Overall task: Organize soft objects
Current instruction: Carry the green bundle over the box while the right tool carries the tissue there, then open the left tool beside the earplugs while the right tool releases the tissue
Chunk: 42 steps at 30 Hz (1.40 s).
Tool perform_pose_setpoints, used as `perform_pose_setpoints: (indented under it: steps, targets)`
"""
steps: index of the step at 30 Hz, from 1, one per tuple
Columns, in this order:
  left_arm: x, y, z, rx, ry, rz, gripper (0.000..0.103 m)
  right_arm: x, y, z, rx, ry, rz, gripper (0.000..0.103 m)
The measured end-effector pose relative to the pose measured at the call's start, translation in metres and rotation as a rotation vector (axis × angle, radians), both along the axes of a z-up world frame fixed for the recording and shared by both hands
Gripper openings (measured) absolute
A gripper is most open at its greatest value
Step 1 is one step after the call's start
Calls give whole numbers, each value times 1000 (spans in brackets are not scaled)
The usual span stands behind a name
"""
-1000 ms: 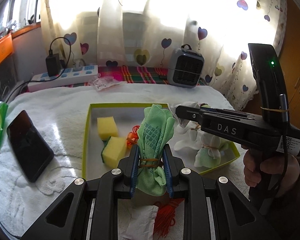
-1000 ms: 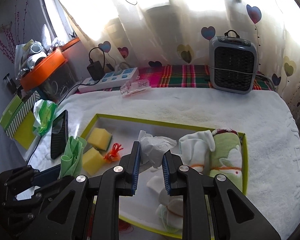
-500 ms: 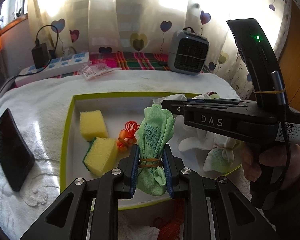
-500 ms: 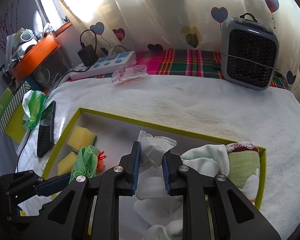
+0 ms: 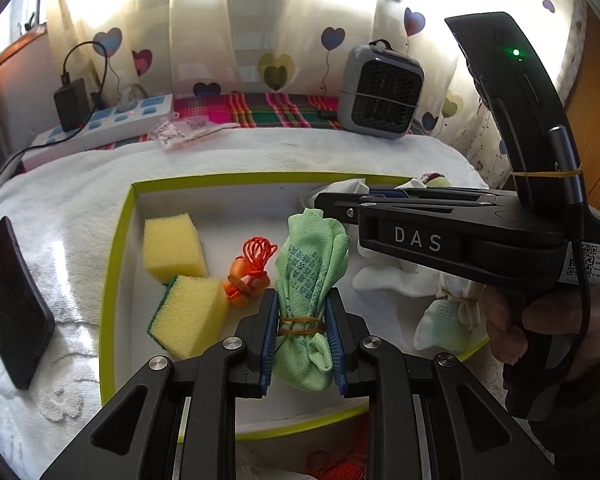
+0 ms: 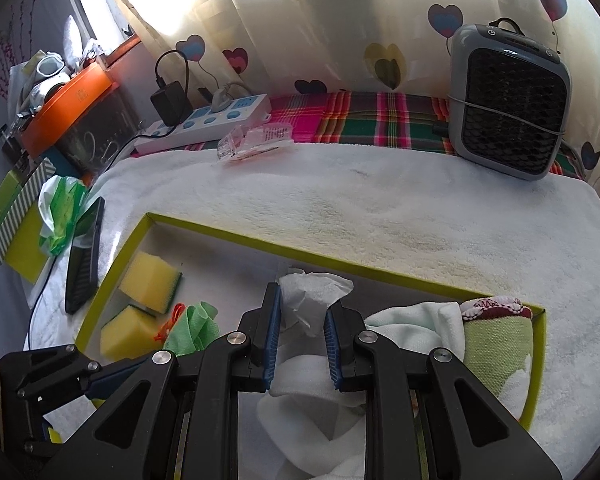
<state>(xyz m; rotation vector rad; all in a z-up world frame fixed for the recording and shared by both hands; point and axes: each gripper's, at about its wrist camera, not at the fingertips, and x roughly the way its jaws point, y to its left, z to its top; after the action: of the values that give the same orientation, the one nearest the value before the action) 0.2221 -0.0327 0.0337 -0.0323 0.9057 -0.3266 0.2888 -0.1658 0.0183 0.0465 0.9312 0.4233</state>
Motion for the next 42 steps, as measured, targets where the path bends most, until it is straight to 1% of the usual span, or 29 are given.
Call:
perform_pose_setpoints:
  steps: [10,23,28,36,42]
  targets:
    - [6,-2,-8,13,19,1,22,2,3,-3,-44,-7,-6,21]
    - [6,0,-8,8,20,3,22,2,4,-3,-54,-10,-8,21]
    - [7,-1,-8,3,20,1,25,1,5,-4,-63,-10,-11,22]
    - [6,-3,-8,10,19,4,31,1,5,-4,-85,-7,-19,25]
    - [5,-3,-8,7,19,13,37,-2,6,-2,-103,-5,-22,33]
